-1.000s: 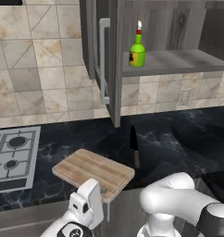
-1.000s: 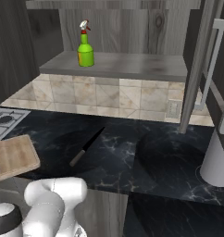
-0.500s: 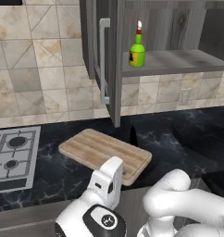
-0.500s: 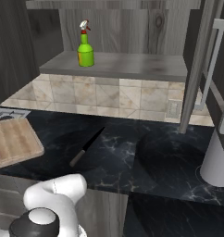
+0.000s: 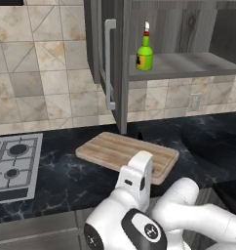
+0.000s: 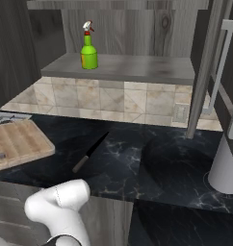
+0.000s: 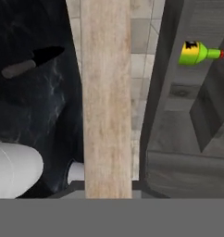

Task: Move the cutting board and knife to the sink. Then move spray from the cabinet to the counter.

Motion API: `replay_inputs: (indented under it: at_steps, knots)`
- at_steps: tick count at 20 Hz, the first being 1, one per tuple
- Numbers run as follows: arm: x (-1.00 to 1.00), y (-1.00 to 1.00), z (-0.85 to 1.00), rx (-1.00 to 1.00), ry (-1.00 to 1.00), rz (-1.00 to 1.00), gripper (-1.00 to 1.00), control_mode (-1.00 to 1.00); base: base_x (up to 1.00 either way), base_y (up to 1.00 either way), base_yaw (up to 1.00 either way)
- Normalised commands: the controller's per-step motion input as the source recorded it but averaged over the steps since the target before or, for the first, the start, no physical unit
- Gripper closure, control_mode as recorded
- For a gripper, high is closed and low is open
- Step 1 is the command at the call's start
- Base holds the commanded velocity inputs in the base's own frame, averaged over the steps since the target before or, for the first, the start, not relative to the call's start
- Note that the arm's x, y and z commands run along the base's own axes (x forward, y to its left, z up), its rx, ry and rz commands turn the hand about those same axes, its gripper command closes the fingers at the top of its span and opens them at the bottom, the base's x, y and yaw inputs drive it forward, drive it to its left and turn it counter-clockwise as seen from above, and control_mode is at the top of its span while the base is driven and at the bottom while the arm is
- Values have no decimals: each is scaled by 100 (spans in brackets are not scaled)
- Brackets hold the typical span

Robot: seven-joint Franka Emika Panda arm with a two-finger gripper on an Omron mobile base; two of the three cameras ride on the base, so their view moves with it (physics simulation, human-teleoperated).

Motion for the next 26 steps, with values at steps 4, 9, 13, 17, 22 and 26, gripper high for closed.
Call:
replay_inputs:
  at_steps: [4, 9, 13, 17, 22, 26]
  knots:
    - [-34, -53, 46, -6, 3, 1, 100, -100, 0, 0, 0]
    - [-10, -50, 75, 0, 0, 2, 100, -100, 0, 0, 0]
    - [-7, -47, 63, 0, 4, 1, 100, -100, 0, 0, 0]
    - [-20, -51, 40, 0, 6, 2, 100, -100, 0, 0, 0]
    - [-11, -40, 20, 0, 9, 2, 100, -100, 0, 0, 0]
    - [0, -7, 8, 0, 9, 1, 100, -100, 0, 0, 0]
